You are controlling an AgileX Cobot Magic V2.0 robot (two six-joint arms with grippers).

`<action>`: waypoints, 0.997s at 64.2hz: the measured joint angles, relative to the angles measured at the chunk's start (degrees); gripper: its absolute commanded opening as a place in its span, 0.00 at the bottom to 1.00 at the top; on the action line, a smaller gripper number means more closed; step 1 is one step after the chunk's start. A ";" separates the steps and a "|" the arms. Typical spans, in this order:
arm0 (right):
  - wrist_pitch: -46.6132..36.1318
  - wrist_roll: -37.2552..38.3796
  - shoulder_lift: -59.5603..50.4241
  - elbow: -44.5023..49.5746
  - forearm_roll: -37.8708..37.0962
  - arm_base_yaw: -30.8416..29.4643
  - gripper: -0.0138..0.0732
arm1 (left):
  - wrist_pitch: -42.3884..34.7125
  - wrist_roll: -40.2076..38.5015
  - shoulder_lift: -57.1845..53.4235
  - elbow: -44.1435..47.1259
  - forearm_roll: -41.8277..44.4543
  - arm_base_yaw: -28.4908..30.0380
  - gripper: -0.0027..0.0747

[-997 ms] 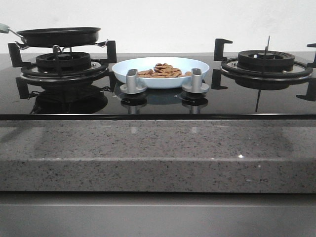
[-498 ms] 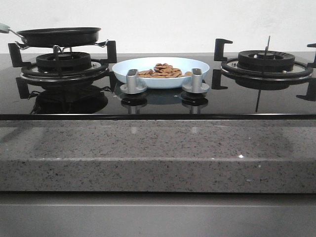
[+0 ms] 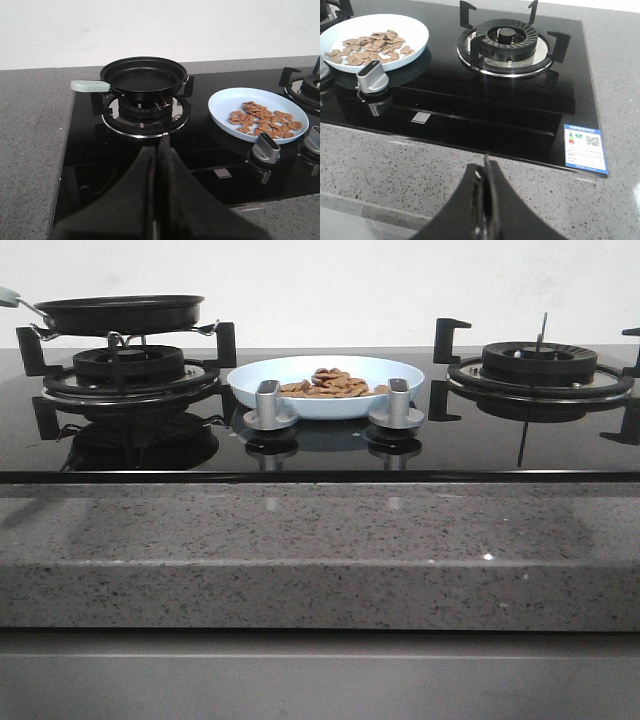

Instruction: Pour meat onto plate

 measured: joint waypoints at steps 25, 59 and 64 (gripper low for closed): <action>-0.09 0.00 0.00 0.00 0.00 0.00 0.09 | -1.03 0.00 -0.28 0.83 1.09 0.00 0.01; -0.09 0.00 0.00 0.00 0.00 0.00 0.09 | -6.36 -10.95 -20.41 19.98 12.50 5.99 0.01; -0.09 0.00 0.00 0.09 0.00 0.00 0.09 | -6.36 -10.57 -21.11 22.14 12.29 7.71 0.01</action>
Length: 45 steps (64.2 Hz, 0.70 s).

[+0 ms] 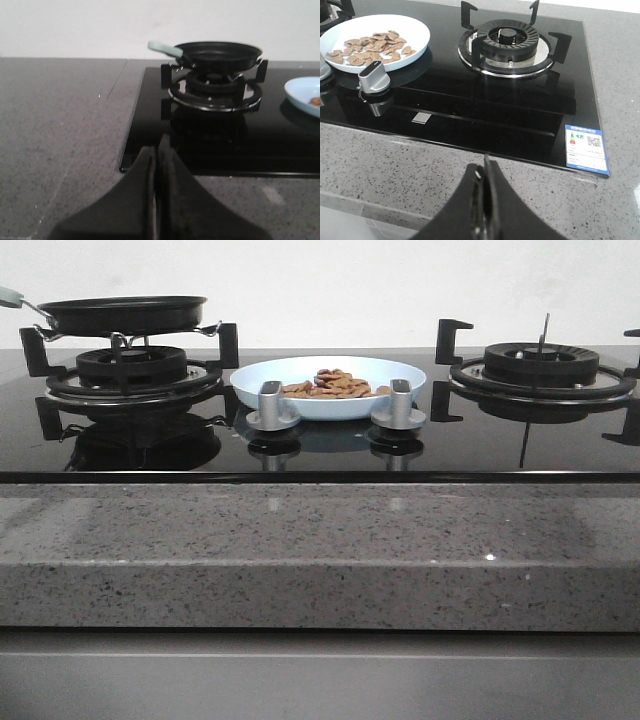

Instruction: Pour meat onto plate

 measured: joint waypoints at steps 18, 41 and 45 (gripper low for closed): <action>0.00 0.00 0.00 0.00 0.00 0.00 0.09 | -3.28 0.21 0.00 7.88 -0.73 -0.49 0.01; 0.00 0.00 0.00 0.00 0.00 0.00 0.09 | -12.73 0.21 0.00 10.90 -1.52 -0.49 0.01; 0.00 0.00 0.00 0.00 0.00 0.00 0.09 | -12.75 0.21 0.00 10.90 -2.01 -0.49 0.01</action>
